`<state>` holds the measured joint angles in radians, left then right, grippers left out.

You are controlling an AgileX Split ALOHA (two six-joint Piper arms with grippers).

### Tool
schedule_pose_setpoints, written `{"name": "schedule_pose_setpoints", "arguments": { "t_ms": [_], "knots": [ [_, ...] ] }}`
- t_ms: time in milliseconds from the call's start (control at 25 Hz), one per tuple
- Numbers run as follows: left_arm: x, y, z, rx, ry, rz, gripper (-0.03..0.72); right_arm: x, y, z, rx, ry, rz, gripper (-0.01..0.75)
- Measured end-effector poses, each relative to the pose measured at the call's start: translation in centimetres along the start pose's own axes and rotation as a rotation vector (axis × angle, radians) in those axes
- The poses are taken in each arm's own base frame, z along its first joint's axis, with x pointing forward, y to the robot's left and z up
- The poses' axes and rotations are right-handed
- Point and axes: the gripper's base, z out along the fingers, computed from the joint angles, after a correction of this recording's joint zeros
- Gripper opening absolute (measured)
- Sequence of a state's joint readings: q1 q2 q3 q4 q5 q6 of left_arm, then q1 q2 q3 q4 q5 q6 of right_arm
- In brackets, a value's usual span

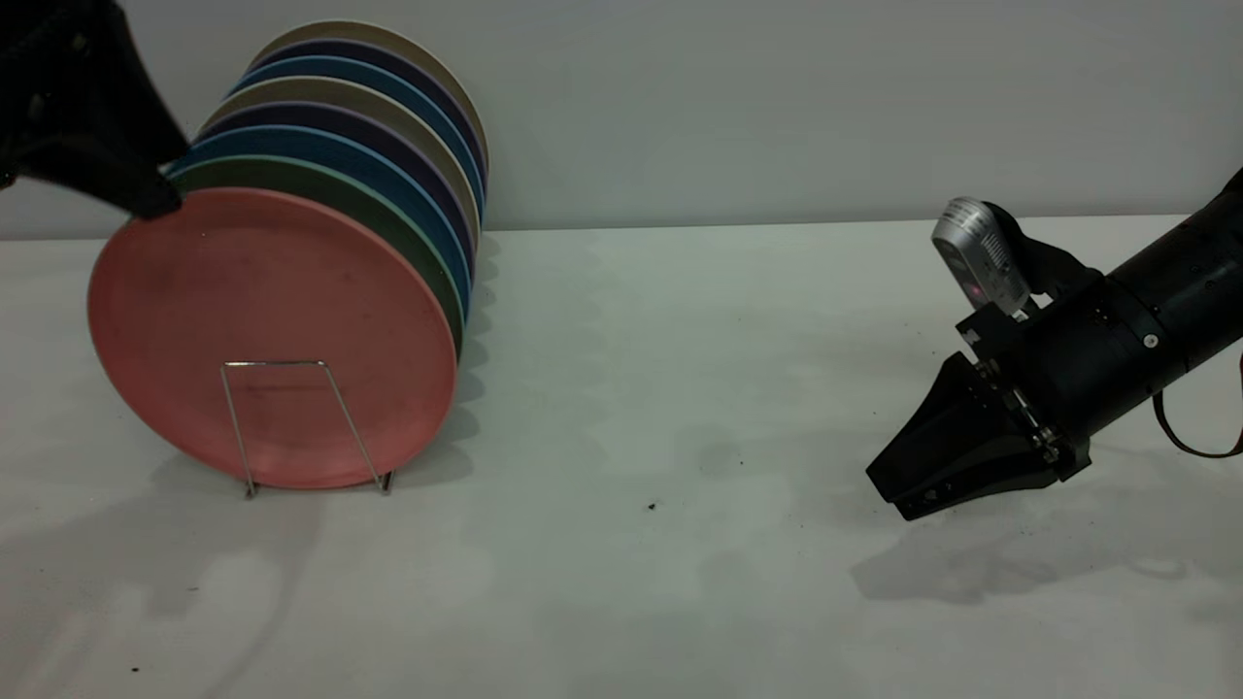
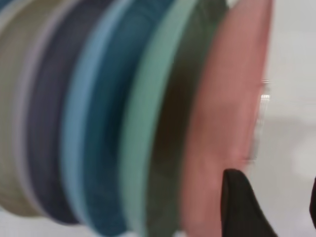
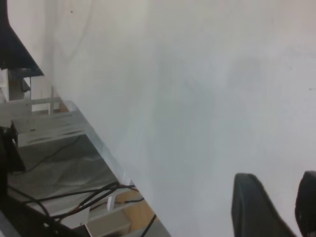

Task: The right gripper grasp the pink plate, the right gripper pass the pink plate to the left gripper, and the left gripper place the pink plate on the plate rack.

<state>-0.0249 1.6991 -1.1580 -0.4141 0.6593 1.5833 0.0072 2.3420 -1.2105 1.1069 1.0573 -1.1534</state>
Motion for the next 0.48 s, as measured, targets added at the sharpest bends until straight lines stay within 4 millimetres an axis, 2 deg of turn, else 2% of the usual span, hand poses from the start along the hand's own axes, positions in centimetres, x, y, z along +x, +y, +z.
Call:
{"name": "schedule_pose_setpoints", "arguments": {
  "t_ms": [120,240,400,480],
  "knots": [
    [-0.3,-0.1,-0.7,0.012,-0.006,-0.237,0.377,-0.3,-0.2,-0.3,0.063,-0.017,0.03,0.237],
    [-0.5,-0.2,-2.3,-0.028,-0.004,-0.552,0.377,-0.8,0.3,-1.9,0.208,-0.031,0.044,0.237],
    [-0.2,-0.7,-4.6,-0.099,0.063,-0.947,0.377,-1.4,2.5,-5.2,0.524,-0.031,0.048,0.237],
    [0.3,-1.2,-5.7,-0.136,0.127,-1.073,0.377,-1.6,4.5,-6.9,0.668,-0.04,0.041,0.237]
  ]
}}
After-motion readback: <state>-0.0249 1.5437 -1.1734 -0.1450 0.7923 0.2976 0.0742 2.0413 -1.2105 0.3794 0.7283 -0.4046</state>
